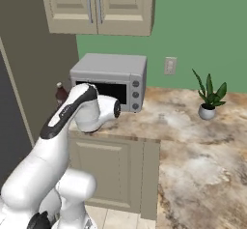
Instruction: Place the mustard and ketchup from the counter to the top shelf of the fridge. If the existing items in the fridge are on the top shelf, move them to other shelves.
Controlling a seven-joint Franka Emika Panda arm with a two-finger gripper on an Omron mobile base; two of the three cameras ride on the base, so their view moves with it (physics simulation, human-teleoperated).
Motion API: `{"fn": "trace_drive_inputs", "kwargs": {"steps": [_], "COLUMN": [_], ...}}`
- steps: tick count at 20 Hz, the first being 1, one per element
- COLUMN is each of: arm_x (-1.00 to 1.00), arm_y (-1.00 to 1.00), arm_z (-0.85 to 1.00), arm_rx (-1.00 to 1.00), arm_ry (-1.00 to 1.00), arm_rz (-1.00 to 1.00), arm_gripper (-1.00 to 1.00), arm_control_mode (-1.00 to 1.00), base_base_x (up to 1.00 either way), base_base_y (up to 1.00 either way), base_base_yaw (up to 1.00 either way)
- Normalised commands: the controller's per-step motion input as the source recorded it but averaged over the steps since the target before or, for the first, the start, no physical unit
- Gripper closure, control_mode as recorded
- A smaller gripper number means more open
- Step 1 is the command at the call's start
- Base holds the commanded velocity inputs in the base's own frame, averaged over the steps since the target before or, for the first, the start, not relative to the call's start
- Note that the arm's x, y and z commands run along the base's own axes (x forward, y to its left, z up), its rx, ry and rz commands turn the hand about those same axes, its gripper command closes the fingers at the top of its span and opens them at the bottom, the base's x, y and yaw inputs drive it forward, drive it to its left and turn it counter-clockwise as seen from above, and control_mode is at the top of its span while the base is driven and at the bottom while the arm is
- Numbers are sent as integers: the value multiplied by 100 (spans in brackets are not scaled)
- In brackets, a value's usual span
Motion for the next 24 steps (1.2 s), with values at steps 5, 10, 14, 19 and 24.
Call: {"fn": "trace_drive_inputs", "kwargs": {"steps": [5, 10, 14, 19, 24], "arm_x": [-100, -100, -100, -97, -20], "arm_y": [-24, -38, -31, -8, 0], "arm_z": [82, 49, 16, 0, 0], "arm_rx": [-11, -9, -5, -1, 0], "arm_ry": [2, 0, 0, -4, -1], "arm_rz": [-2, -2, 0, 0, 3], "arm_gripper": [100, 100, 100, 100, 100], "arm_control_mode": [-100, -100, -100, -100, 100], "base_base_x": [0, 0, 0, 0, -80], "base_base_y": [0, 0, 0, 0, 11], "base_base_yaw": [0, 0, 0, 0, 19]}}
